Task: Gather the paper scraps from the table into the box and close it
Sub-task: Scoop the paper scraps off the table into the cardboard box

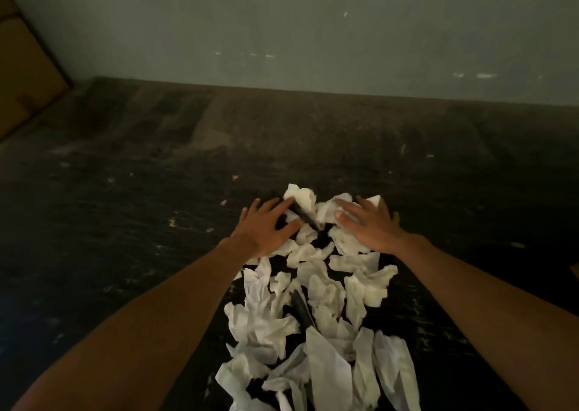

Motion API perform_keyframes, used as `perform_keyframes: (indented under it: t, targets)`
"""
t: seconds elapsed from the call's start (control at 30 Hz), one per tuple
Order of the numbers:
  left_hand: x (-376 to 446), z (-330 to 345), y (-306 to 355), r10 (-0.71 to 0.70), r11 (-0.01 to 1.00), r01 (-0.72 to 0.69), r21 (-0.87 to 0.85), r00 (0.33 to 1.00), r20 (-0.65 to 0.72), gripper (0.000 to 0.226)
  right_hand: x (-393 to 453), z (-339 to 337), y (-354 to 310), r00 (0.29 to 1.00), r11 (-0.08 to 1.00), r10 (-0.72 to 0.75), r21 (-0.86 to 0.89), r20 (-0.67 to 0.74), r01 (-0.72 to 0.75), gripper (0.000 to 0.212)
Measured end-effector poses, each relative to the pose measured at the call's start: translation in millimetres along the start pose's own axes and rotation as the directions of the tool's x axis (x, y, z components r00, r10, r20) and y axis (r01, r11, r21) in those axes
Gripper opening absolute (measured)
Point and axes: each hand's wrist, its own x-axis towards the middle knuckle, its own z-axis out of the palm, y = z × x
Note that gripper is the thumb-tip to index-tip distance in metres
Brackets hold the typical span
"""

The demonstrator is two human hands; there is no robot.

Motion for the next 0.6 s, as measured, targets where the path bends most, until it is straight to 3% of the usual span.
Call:
perform_keyframes:
  t: [0.13,0.4,0.6]
  targets:
    - [-19.0,2.1,13.9,0.168,0.983,-0.166,-0.083,0.986,0.021,0.055,-26.6,17.2,-20.1,0.992,0.993,-0.12,-0.007,0.029,0.12,0.057]
    - [-92.6,4.2,21.4,0.306,0.93,-0.283,-0.237,0.95,0.067,0.037,-105.4,45.3,-35.4,0.95,0.895,-0.3,0.32,-0.085,0.311,0.04]
    - [-148.9,-7.7,22.7,0.389,0.899,-0.366,-0.238,0.92,0.054,0.024,-171.8,47.7,-45.1,0.916,0.82,-0.364,0.408,-0.169,0.401,0.025]
